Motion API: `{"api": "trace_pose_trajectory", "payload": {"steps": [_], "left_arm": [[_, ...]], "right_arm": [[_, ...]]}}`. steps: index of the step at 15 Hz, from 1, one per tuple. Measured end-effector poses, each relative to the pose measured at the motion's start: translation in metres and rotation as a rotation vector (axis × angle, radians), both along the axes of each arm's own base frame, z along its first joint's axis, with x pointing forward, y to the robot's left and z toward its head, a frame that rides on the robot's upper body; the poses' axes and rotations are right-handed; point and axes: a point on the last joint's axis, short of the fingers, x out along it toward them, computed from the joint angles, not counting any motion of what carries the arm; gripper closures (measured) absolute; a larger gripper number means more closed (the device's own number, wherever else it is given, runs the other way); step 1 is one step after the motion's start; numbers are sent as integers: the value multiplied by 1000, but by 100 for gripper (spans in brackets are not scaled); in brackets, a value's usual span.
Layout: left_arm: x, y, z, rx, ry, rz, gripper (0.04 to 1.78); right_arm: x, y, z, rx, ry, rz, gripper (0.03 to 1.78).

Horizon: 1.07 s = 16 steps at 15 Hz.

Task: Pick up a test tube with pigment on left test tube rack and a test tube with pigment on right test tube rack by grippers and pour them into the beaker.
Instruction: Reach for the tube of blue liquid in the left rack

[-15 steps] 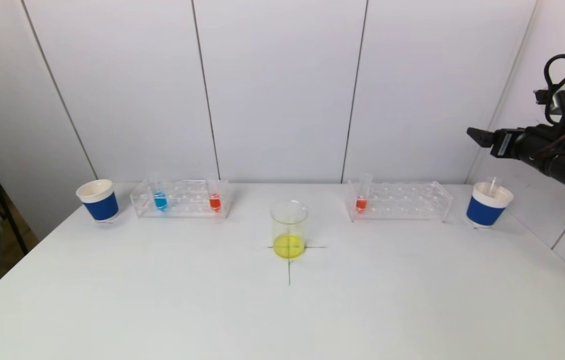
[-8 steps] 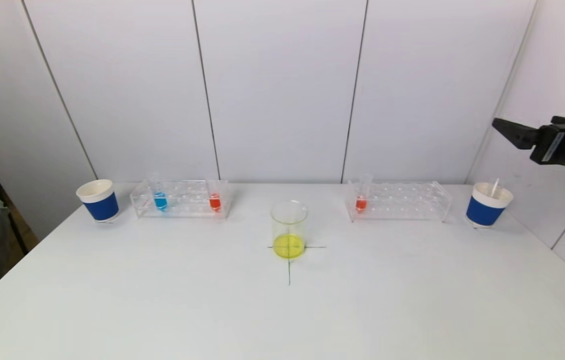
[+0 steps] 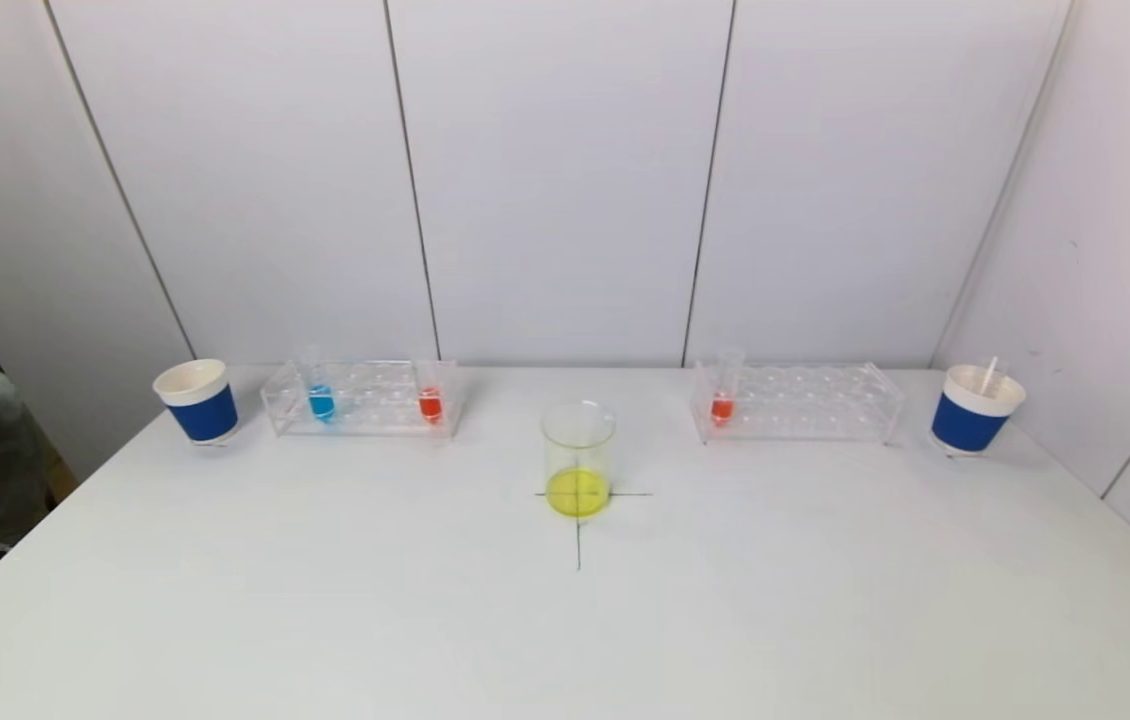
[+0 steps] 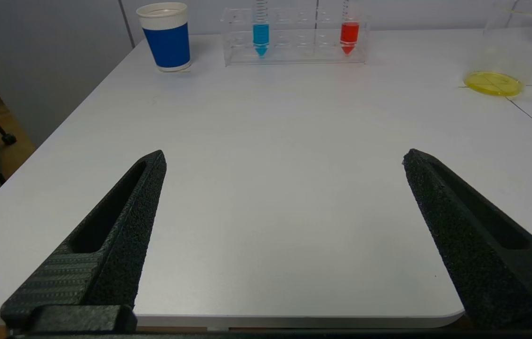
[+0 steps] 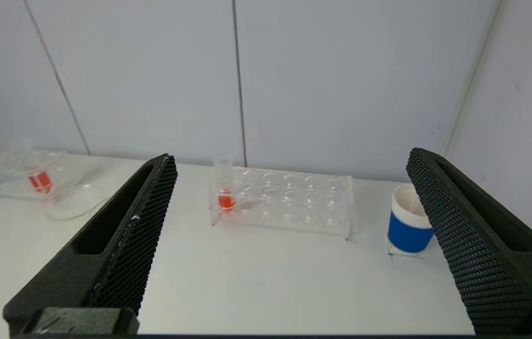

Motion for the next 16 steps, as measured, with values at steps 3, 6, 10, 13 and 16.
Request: {"api": "trace_pose_trajectory", "payload": {"steps": [3, 6, 10, 13, 16], "left_arm": [[0, 0, 0, 0, 0, 0, 6], [0, 0, 0, 0, 0, 0, 6], [0, 0, 0, 0, 0, 0, 6], [0, 0, 0, 0, 0, 0, 6], [0, 0, 0, 0, 0, 0, 6]], "right_arm": [[-35, 6, -6, -3, 22, 50, 4], [-59, 9, -13, -15, -11, 70, 4], [-85, 12, -27, -15, 1, 74, 4], [-105, 13, -39, -17, -22, 73, 4], [-122, 14, -55, -11, -6, 68, 4]]}}
